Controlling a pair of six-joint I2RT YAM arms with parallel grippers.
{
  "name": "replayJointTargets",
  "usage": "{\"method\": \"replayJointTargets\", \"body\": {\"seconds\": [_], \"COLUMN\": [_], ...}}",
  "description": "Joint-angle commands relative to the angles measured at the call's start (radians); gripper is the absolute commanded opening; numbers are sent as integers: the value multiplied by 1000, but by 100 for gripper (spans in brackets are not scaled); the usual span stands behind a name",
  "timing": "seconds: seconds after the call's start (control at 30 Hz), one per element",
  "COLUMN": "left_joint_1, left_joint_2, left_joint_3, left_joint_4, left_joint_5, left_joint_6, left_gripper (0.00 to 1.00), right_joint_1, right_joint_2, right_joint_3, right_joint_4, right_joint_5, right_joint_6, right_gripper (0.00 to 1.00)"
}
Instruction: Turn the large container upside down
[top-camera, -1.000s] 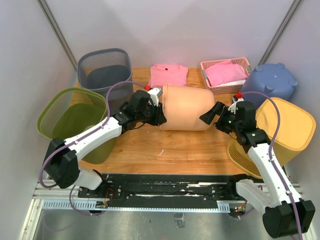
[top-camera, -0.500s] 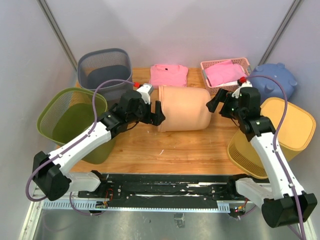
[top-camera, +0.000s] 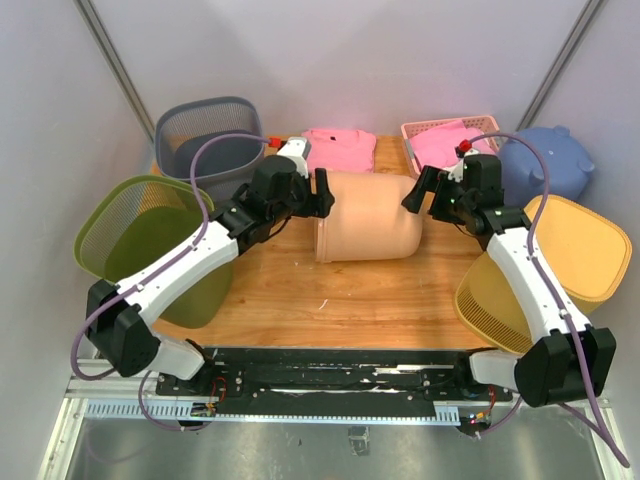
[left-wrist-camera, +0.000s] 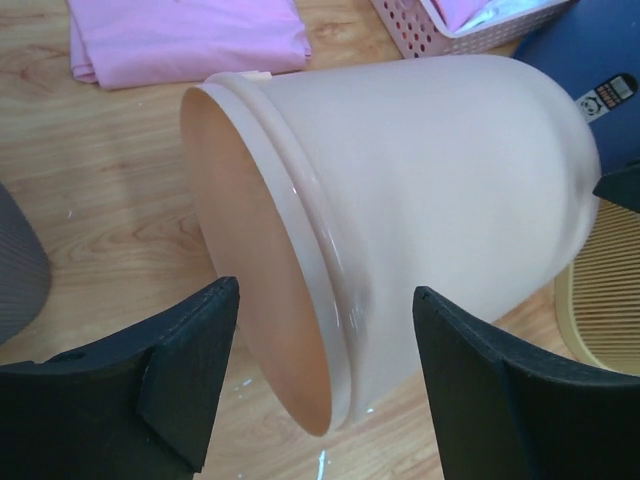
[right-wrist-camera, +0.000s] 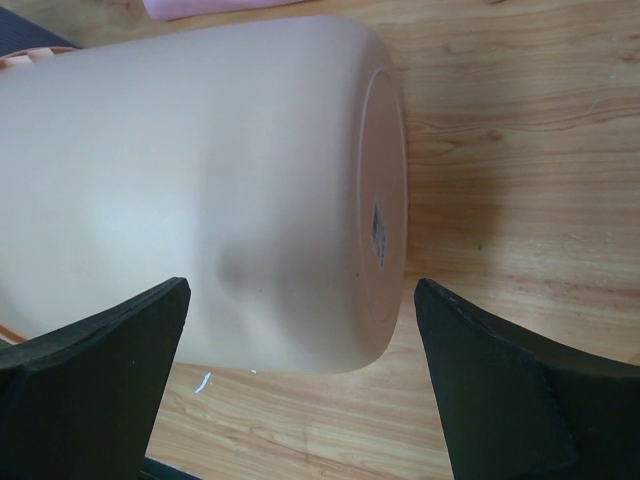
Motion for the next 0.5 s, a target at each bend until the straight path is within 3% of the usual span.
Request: {"method": "replayJointTargets", "body": {"seconds": [0.0, 0.23, 0.47], "left_joint_1": [-1, 0, -1], "left_joint_2": [51, 76, 68], "left_joint_3": [26, 2, -30], "left_joint_4": [25, 34, 48], "left_joint_5": [-33, -8, 26], "left_joint_6": [-8, -12, -13], "left_gripper": [71, 48, 36], "right_joint_1": [-38, -61, -63], "right_joint_2": [27, 64, 77], "right_joint_3": [2, -75, -84], "right_joint_4": [61, 219, 276], "right_joint_5": [-123, -326, -488], "right_joint_6": [30, 105, 140], "right_gripper": [98, 98, 97]}}
